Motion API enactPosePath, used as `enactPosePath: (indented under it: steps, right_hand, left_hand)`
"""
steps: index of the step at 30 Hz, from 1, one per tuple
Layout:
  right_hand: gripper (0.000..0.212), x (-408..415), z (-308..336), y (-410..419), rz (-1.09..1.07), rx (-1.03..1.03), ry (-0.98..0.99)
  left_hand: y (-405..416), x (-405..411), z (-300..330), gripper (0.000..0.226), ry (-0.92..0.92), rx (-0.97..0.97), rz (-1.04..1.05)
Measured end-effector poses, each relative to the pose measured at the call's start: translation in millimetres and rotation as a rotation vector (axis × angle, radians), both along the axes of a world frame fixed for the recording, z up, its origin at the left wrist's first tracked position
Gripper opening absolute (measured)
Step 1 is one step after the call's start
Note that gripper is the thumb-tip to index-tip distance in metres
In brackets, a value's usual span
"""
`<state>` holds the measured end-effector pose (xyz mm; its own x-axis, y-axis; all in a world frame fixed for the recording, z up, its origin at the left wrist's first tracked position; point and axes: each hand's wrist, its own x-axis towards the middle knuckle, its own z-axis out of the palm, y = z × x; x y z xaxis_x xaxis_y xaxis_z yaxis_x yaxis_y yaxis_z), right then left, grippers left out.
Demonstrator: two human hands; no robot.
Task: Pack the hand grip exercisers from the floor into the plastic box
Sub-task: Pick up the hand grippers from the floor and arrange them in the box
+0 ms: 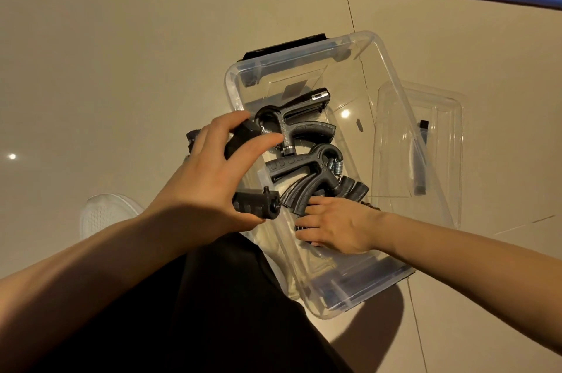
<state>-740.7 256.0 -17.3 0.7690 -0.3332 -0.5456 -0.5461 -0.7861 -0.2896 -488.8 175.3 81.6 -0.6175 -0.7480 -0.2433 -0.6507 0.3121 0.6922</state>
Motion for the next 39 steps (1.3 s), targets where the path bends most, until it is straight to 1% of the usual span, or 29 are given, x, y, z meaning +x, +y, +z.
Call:
enactPosePath:
  steps: [4,6,11,16,18,20,21,23,25,26,28,34,36,39]
  right_hand:
    - [0.049,-5.6,4.4,3.6,-0.012,-0.011,-0.003]
    - [0.051,-10.4,8.1,5.4,-0.042,-0.006,-0.001]
    - [0.049,-23.2,17.3,10.3,-0.243,0.097,0.003]
    - [0.041,-39.8,27.6,7.3,-0.389,-0.034,-0.05]
    - [0.042,-41.7,29.9,7.1,-0.368,-0.09,-0.016]
    - [0.037,-34.3,27.2,9.1,-0.293,-0.131,-0.015]
    - [0.037,-26.2,24.5,10.2,-0.245,-0.107,-0.025]
    - [0.044,-5.9,18.7,11.3,-0.197,0.053,-0.005]
    - [0.045,8.5,13.9,9.9,-0.208,0.196,0.092]
    - [0.044,12.1,12.5,8.8,-0.215,0.211,0.139]
    - [0.041,16.5,12.2,7.0,-0.217,0.179,0.169]
    - [0.034,23.3,11.7,11.5,-0.202,-0.03,0.121]
    - [0.036,23.9,12.8,11.7,-0.231,0.009,0.147]
    - [0.036,19.4,29.0,7.3,-0.408,0.23,0.119]
  left_hand:
    - [-1.1,-2.4,2.6,0.098,-0.011,0.002,-0.006]
    - [-1.9,-3.1,3.6,0.096,-0.01,0.009,-0.004]
    - [-3.7,-5.4,5.5,0.096,0.001,0.038,0.027]
    - [-2.8,-7.9,7.4,0.101,-0.032,0.041,0.026]
    - [-2.2,-9.3,8.1,0.104,-0.059,0.024,0.019]
    - [-2.3,-10.9,9.3,0.103,-0.059,0.009,0.022]
    - [-2.3,-11.7,10.1,0.103,-0.057,0.007,0.026]
    - [-2.4,-12.3,10.8,0.102,-0.059,0.013,0.023]
    - [-2.8,-11.8,11.2,0.103,-0.064,0.017,0.013]
    - [-2.9,-11.6,11.5,0.103,-0.065,0.018,0.008]
    - [-3.0,-11.0,11.7,0.104,-0.066,0.018,0.01]
    - [-2.0,-11.4,13.1,0.106,-0.054,0.02,0.029]
    - [-2.0,-11.5,12.5,0.106,-0.05,0.013,0.033]
    - [-0.4,-11.3,11.1,0.105,-0.048,0.009,0.033]
